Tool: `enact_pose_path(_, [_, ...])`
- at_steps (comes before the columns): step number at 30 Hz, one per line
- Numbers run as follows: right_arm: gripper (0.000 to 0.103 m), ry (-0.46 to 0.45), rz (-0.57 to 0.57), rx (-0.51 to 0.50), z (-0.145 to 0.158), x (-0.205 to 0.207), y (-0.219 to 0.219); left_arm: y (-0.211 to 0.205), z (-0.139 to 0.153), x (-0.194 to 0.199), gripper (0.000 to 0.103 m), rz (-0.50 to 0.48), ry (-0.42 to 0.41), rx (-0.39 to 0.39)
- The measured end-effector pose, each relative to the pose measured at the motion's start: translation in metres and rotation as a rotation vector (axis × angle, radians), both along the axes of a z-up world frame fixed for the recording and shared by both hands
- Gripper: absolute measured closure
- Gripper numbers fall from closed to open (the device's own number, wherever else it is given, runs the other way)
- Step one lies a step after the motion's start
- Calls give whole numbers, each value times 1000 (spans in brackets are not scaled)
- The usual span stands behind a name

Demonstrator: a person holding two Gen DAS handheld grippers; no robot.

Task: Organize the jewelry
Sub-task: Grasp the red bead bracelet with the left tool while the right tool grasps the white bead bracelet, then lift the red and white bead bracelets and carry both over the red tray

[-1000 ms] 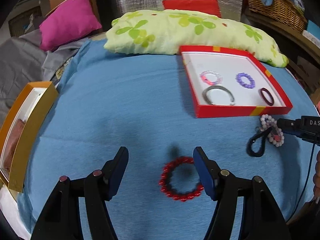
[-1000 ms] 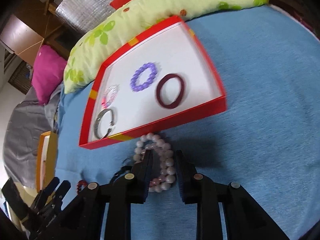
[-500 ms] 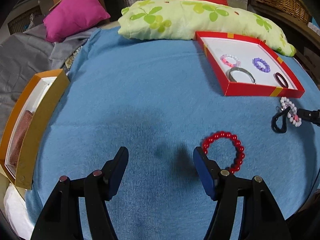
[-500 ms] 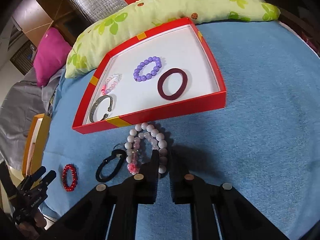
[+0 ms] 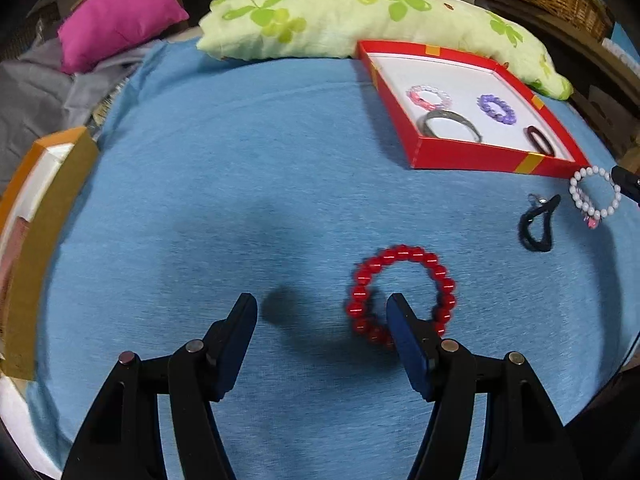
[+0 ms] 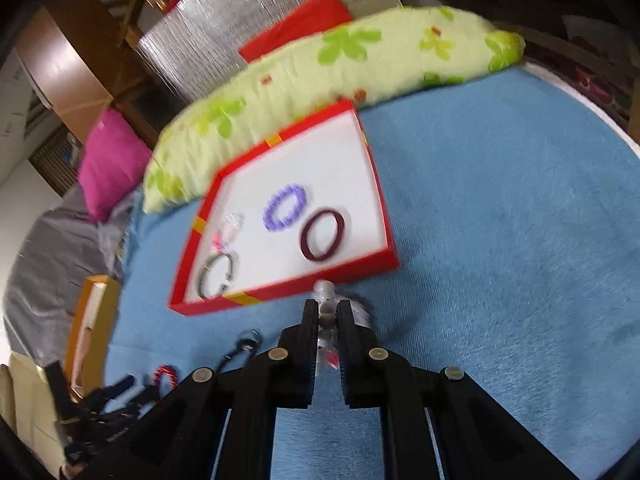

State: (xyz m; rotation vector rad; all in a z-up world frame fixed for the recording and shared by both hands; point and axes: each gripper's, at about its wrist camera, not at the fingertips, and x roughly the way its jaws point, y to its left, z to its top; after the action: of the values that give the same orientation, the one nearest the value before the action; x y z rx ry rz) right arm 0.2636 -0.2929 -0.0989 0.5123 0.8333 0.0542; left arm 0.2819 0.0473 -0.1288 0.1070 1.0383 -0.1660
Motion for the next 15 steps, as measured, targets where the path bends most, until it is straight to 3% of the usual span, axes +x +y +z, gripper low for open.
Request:
enact_pose_path(5, [93, -63, -20, 38, 13, -8, -9, -8, -3, 1, 38, -42, 0, -54])
enact_pose_path(10, [94, -72, -52, 51, 15, -12, -19, -15, -2, -2, 73, -94, -25, -75])
enact_pose_path(15, [94, -55, -94, 44, 13, -14, -35, -23, -1, -5, 87, -130, -40, -67])
